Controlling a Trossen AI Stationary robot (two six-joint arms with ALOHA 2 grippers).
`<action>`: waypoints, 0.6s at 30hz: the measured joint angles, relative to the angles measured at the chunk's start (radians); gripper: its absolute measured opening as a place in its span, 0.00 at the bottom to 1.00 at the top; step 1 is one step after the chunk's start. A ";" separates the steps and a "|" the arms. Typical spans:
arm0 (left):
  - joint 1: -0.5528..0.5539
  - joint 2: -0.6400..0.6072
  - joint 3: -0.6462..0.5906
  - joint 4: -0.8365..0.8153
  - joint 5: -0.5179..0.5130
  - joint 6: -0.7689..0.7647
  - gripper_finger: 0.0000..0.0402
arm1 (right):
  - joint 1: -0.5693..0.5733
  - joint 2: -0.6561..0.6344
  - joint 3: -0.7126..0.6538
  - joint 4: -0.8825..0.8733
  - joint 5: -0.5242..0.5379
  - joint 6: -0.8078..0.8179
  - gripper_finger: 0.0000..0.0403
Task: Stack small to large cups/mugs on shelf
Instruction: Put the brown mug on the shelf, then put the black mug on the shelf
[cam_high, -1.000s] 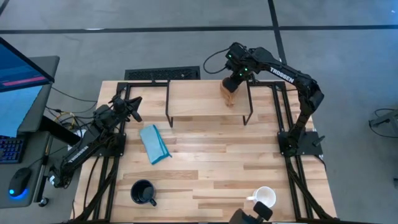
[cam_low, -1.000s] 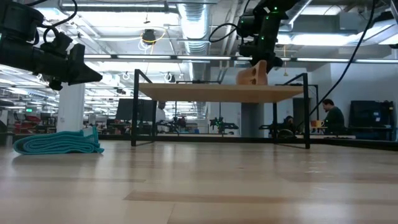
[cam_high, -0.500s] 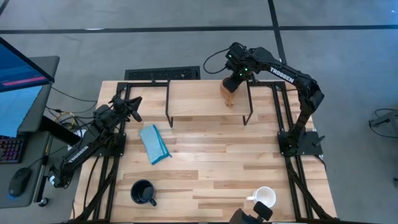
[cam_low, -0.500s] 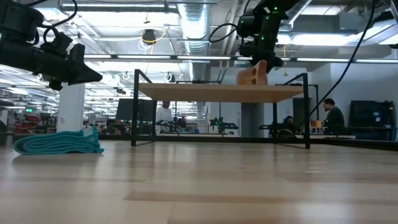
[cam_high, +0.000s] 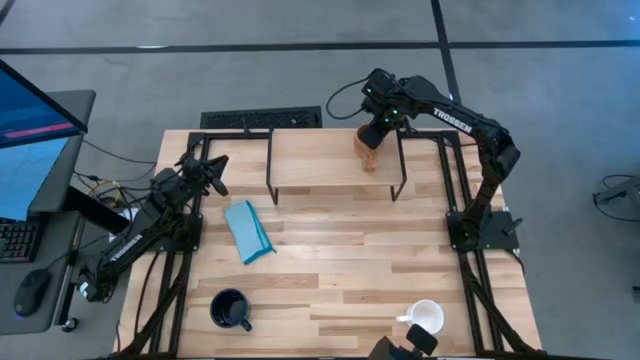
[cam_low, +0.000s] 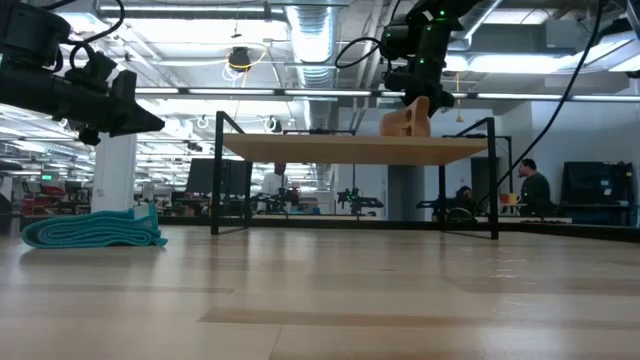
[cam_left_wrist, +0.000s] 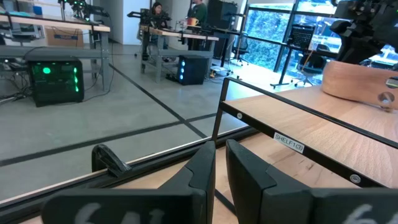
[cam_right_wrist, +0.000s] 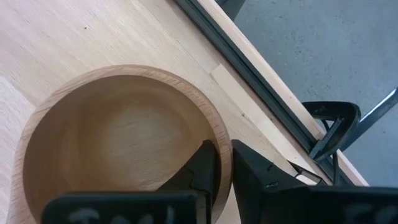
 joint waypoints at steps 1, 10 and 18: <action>0.000 0.000 0.000 0.000 0.000 0.000 0.07 | 0.002 0.000 0.002 -0.001 0.000 0.000 0.15; 0.000 0.000 0.000 0.000 0.000 0.000 0.07 | 0.005 0.003 0.015 -0.037 -0.004 0.000 0.29; 0.000 0.000 0.000 0.000 0.000 0.000 0.07 | 0.005 0.002 0.017 -0.033 -0.002 0.001 0.40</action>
